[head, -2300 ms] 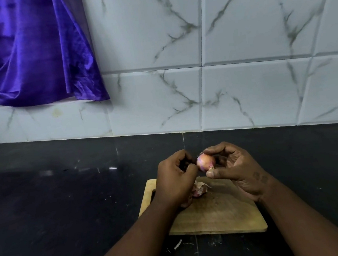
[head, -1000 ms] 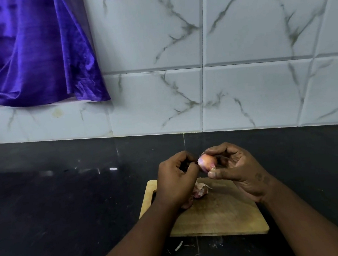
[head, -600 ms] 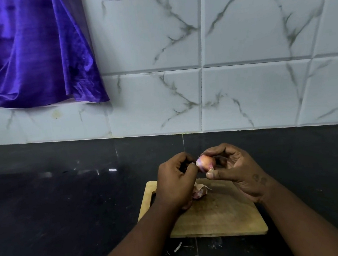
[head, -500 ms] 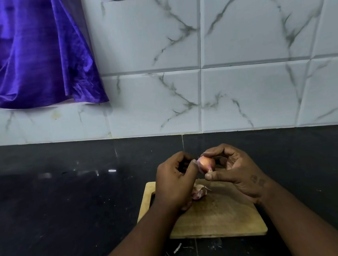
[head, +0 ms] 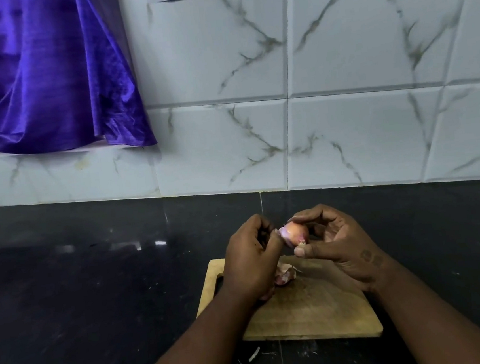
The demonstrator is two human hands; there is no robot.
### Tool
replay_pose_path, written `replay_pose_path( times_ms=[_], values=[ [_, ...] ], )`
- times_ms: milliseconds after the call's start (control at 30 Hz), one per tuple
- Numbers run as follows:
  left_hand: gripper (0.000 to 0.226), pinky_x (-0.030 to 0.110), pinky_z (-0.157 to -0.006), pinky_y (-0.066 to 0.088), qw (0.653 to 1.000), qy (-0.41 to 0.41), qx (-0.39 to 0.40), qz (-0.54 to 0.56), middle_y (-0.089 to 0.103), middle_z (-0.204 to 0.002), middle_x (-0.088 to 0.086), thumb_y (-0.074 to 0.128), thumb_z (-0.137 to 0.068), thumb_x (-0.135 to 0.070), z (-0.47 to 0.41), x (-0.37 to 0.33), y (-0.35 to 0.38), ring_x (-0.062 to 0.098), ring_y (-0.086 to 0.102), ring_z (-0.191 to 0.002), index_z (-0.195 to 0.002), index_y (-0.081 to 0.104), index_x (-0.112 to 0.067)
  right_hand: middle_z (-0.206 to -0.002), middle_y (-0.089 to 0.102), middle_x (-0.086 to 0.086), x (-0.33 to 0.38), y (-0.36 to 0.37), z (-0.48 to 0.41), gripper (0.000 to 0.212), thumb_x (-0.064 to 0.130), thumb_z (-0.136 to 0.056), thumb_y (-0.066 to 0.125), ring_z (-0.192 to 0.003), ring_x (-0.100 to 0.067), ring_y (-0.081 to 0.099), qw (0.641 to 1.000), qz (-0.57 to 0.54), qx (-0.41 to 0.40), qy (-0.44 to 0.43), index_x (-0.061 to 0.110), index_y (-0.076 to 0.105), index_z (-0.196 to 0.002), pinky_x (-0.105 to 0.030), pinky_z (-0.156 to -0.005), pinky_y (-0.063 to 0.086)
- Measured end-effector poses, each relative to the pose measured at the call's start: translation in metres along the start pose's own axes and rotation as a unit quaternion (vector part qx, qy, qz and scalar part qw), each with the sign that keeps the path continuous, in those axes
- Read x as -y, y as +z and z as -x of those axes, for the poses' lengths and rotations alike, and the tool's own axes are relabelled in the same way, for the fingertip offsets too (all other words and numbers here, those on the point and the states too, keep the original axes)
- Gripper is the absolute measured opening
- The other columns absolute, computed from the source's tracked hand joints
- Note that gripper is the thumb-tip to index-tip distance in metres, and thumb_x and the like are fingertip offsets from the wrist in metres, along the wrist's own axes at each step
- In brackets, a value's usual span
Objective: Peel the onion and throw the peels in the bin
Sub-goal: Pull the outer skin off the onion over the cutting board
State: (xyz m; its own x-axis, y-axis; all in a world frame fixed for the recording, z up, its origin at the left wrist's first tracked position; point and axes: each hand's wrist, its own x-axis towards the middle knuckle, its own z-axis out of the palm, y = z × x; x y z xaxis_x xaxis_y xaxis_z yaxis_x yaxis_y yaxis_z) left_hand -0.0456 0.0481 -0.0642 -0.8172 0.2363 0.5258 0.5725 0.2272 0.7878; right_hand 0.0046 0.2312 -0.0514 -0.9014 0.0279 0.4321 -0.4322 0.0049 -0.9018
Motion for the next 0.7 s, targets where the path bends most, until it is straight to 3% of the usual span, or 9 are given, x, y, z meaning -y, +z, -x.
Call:
replay_pose_path(
  times_ms=[233,400,567,700],
  values=[
    [0.016,0.041,-0.063,0.047,0.998,-0.029,0.028,-0.045,0.06,-0.075,-0.004,0.064,-0.098,-0.023,-0.0014,0.0007,-0.0011,0.013,0.055,-0.07,-0.084,0.058,-0.025,-0.116,0.072,-0.021,0.0047,0.0009,0.0002,0.064,0.016,-0.05,0.102,-0.108,-0.033,0.07,0.996,-0.074,0.013,0.039,0.009,0.072,-0.106,-0.038,-0.09,0.06],
    [0.026,0.043,-0.062,0.05,0.996,-0.042,0.052,-0.055,0.062,-0.068,-0.002,0.069,-0.095,-0.029,0.0013,0.0,-0.0028,0.022,0.062,-0.068,-0.072,0.058,-0.025,-0.116,0.073,-0.018,0.009,-0.0023,-0.0011,0.07,0.024,-0.047,0.103,-0.109,-0.032,0.07,0.993,-0.109,-0.015,0.038,0.011,0.071,-0.108,-0.039,-0.093,0.059],
    [0.03,0.058,-0.061,0.051,0.998,-0.002,0.059,-0.018,0.061,-0.064,0.004,0.051,-0.09,-0.038,0.0049,-0.0046,-0.0047,0.025,0.06,-0.065,-0.066,0.061,-0.022,-0.125,0.071,-0.019,0.0081,0.0,0.0026,0.061,0.004,-0.064,0.091,-0.114,-0.034,0.069,0.996,-0.056,0.011,0.065,0.013,0.072,-0.121,-0.044,-0.095,0.057],
    [0.035,0.051,-0.058,0.046,0.999,0.023,0.049,-0.005,0.056,-0.063,0.002,0.052,-0.092,-0.049,0.0059,-0.0052,-0.0044,0.022,0.055,-0.061,-0.069,0.06,-0.023,-0.123,0.073,-0.014,0.0101,0.0017,0.005,0.056,0.001,-0.067,0.087,-0.119,-0.035,0.068,0.997,-0.029,0.018,0.066,0.012,0.074,-0.12,-0.045,-0.099,0.056]
  ],
)
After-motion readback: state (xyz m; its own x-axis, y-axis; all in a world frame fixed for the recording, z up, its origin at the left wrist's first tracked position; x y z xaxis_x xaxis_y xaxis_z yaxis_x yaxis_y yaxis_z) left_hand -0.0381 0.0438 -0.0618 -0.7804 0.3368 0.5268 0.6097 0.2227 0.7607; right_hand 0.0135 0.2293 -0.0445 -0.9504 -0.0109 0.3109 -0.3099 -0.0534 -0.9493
